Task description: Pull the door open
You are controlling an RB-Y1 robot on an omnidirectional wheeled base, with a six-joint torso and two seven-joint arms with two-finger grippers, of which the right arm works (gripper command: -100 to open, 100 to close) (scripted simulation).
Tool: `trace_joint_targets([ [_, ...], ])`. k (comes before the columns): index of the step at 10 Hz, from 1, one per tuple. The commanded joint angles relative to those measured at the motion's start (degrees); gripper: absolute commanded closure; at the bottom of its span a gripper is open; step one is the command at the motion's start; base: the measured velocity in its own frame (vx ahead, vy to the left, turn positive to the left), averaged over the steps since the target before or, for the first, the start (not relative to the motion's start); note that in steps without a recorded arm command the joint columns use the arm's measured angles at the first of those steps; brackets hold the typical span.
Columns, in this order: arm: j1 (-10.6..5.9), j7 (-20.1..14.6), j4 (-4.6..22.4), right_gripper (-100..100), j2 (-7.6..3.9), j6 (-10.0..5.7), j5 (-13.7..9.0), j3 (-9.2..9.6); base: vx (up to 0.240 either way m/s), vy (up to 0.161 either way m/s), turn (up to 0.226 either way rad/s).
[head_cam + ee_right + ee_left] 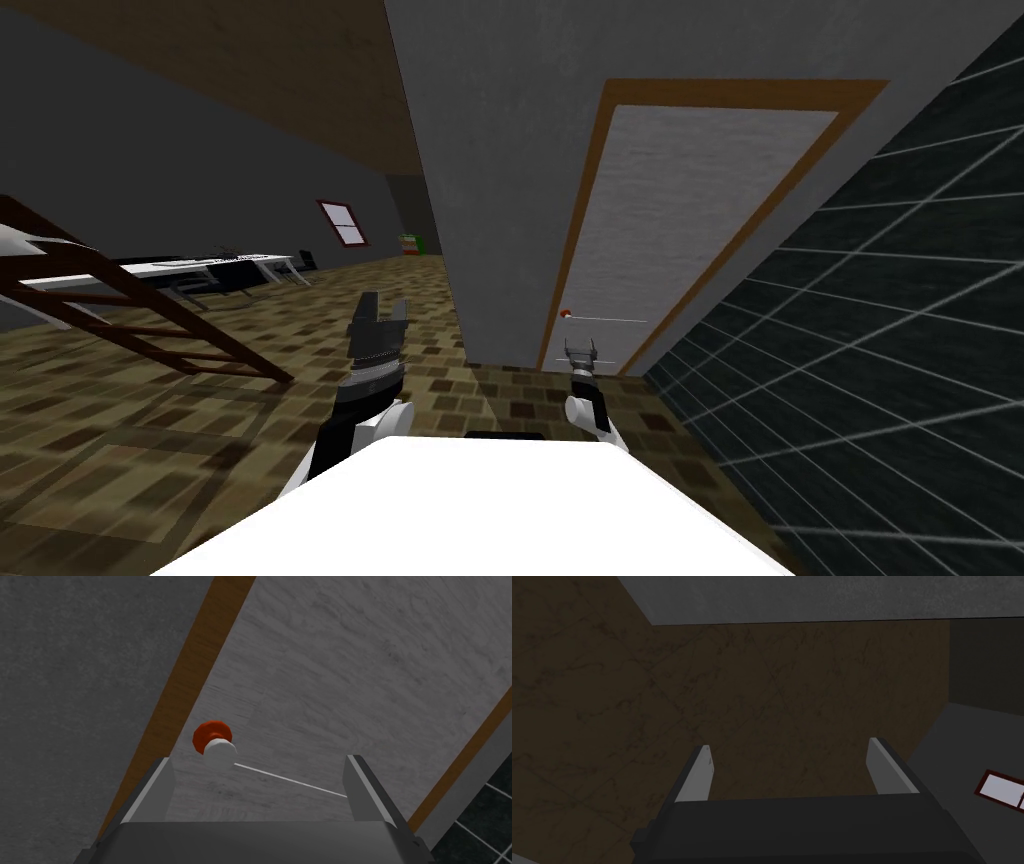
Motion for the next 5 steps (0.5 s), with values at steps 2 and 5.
trace_joint_targets([
  [2,-1.84,-3.54,4.45,-100,-0.09,-1.54,-1.68,-0.46,-0.009,-0.136,0.225],
  [5,-3.75,-7.33,9.78,-100,-0.18,-3.2,-3.52,-0.94,0.007,-0.139,0.195],
])
